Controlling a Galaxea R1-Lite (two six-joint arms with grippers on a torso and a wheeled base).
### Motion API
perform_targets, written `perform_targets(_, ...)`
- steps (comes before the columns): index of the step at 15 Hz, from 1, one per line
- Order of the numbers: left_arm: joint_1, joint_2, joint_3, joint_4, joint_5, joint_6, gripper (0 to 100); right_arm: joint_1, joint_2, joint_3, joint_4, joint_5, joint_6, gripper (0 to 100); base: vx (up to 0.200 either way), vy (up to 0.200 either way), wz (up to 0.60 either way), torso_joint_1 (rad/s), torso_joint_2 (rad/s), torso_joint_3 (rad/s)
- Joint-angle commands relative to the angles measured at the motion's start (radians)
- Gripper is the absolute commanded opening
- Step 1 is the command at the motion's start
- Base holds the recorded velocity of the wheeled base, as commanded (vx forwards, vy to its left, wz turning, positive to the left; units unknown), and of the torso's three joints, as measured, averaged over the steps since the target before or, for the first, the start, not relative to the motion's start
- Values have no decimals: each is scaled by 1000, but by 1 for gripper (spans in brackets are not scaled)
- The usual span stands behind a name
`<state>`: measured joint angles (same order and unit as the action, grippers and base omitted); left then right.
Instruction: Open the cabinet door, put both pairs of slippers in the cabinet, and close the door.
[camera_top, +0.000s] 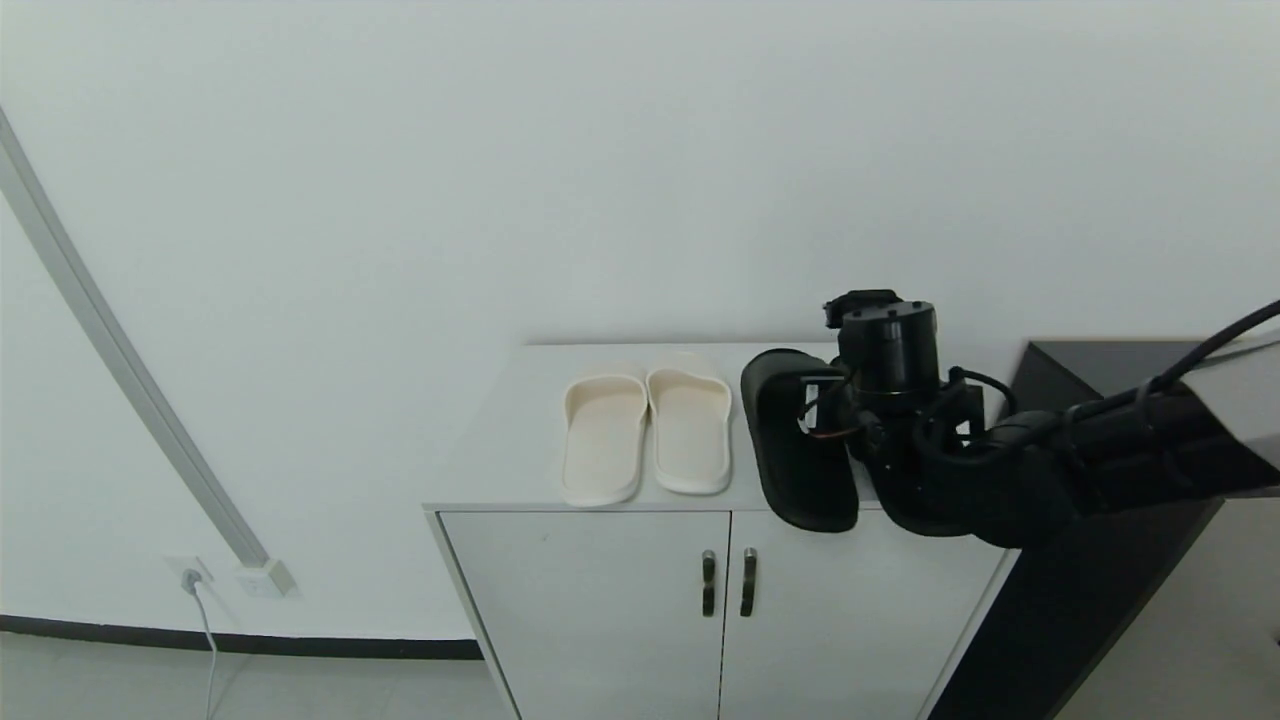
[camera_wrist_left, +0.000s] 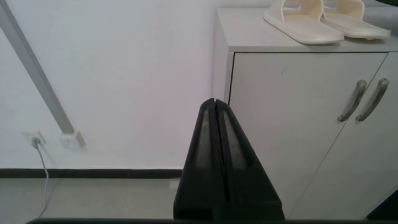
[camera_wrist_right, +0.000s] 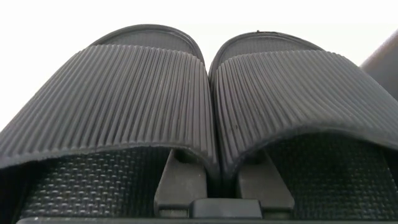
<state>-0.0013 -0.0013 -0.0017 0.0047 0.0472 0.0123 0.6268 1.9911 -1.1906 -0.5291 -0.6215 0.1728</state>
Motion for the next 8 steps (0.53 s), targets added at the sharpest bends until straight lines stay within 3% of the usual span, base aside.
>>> perform_targets(1,0,1,0,0,0,0,0,37,-181,152,-2,114,-1,0,0,0,0,0,0,0)
perform_targets(5,0,1,0,0,-1,0,0,105,-368,375,-17,407,-1,0,0,0,0,0,0,0)
perform_targets(8,0,1,0,0,-4,1,0,122,-417,468,-74,440,-50,0,0,0,0,0,0,0)
